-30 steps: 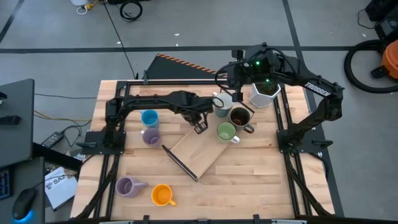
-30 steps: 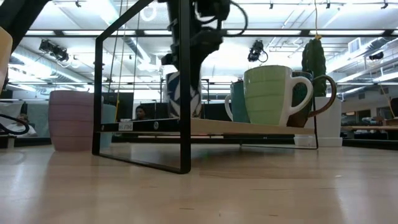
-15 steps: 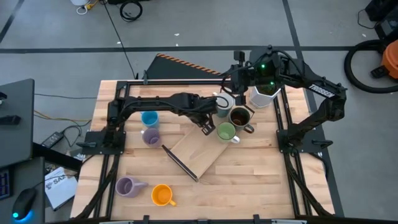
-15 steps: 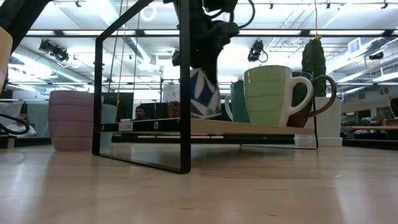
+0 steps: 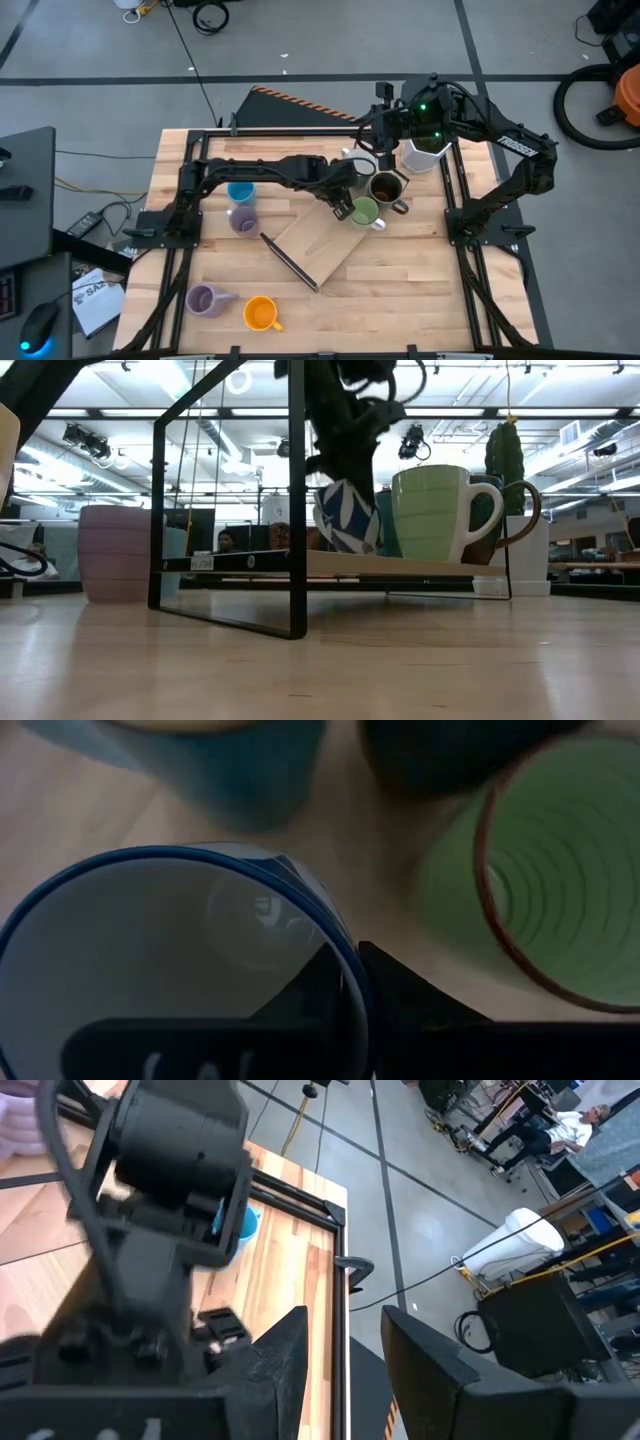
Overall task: Place coffee mugs
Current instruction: Put the white patterned mug on the shelf
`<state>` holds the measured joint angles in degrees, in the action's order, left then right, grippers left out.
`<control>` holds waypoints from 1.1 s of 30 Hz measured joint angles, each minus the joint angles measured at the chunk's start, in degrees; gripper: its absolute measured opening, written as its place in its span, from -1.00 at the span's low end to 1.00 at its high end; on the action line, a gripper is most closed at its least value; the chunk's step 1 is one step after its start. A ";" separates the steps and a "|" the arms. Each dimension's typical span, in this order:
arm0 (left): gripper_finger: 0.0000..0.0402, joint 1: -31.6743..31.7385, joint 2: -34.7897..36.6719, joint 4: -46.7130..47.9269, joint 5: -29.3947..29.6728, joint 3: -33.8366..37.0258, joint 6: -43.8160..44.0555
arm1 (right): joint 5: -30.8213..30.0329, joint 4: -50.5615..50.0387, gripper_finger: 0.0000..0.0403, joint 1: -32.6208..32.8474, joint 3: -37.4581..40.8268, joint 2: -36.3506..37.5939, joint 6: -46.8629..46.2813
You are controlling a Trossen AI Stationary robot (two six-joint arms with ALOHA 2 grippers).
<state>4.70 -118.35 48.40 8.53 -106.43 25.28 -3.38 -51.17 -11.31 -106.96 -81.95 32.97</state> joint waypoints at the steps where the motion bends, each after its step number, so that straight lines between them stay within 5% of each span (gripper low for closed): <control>1: -0.81 -0.02 -0.37 0.13 -0.71 0.05 -0.27 | 0.01 -0.14 -0.33 -0.01 0.00 0.00 0.05; 33: -0.81 0.32 -0.82 -1.90 -1.97 0.04 -2.00 | 0.00 -0.38 -0.33 0.04 0.00 0.00 0.07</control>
<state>5.02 -119.17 46.50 6.56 -106.39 23.27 -3.38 -51.55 -11.27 -106.96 -81.95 33.04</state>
